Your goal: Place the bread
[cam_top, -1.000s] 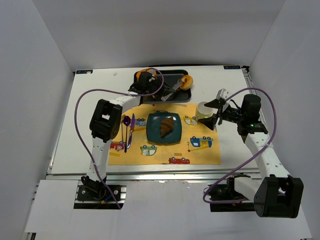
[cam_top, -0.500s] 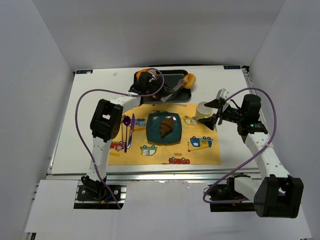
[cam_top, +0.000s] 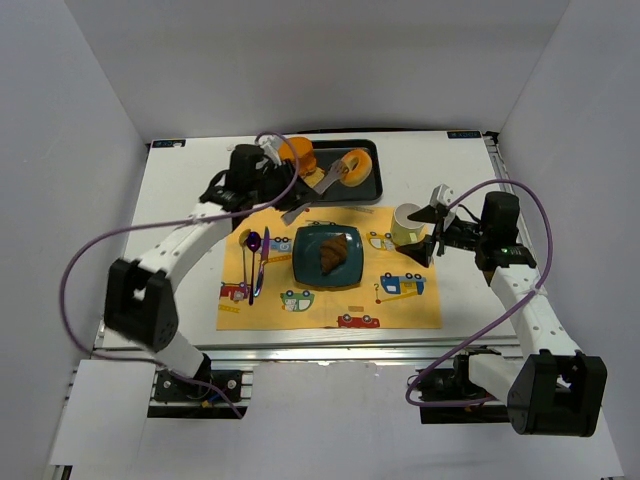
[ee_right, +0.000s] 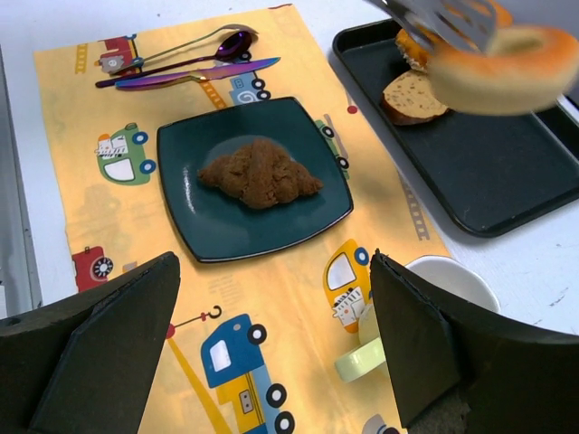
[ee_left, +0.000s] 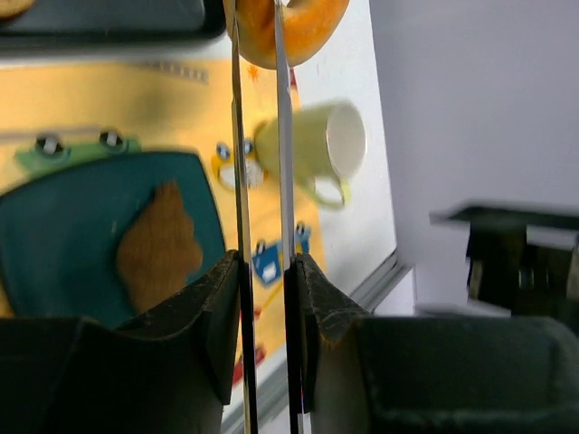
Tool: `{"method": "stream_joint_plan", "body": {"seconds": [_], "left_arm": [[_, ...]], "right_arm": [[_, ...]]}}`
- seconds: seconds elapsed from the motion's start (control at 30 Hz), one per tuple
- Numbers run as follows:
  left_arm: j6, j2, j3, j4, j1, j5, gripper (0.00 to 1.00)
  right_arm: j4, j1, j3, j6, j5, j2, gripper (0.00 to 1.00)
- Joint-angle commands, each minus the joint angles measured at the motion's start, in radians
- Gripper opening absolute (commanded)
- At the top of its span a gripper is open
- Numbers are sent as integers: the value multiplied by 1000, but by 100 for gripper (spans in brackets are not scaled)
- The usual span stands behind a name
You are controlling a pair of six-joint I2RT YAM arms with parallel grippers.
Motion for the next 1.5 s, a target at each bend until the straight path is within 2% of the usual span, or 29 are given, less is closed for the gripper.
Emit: {"method": "stream_joint_plan", "body": {"seconds": [0.0, 0.03, 0.23, 0.4, 0.67, 0.9, 1.07, 1.47], "left_arm": [[179, -189, -104, -193, 6, -5, 0], [202, -224, -148, -274, 10, -12, 0], [294, -479, -294, -485, 61, -39, 0], [294, -571, -402, -499, 78, 5, 0], [331, -550, -400, -494, 78, 45, 0], [262, -557, -417, -376, 79, 113, 0], [253, -550, -417, -353, 79, 137, 0], [319, -490, -382, -405, 79, 119, 1]], "right_arm": [[-40, -2, 31, -45, -36, -14, 89], [-39, -4, 30, -45, -38, -14, 89], [-37, -4, 20, -49, -51, -8, 89], [-37, -4, 17, -49, -58, -5, 89], [-45, -2, 16, -49, -56, -10, 89], [-55, -4, 11, -54, -55, -13, 89], [-52, -4, 10, -57, -56, -7, 89], [-49, -4, 8, -57, -56, 1, 89]]}}
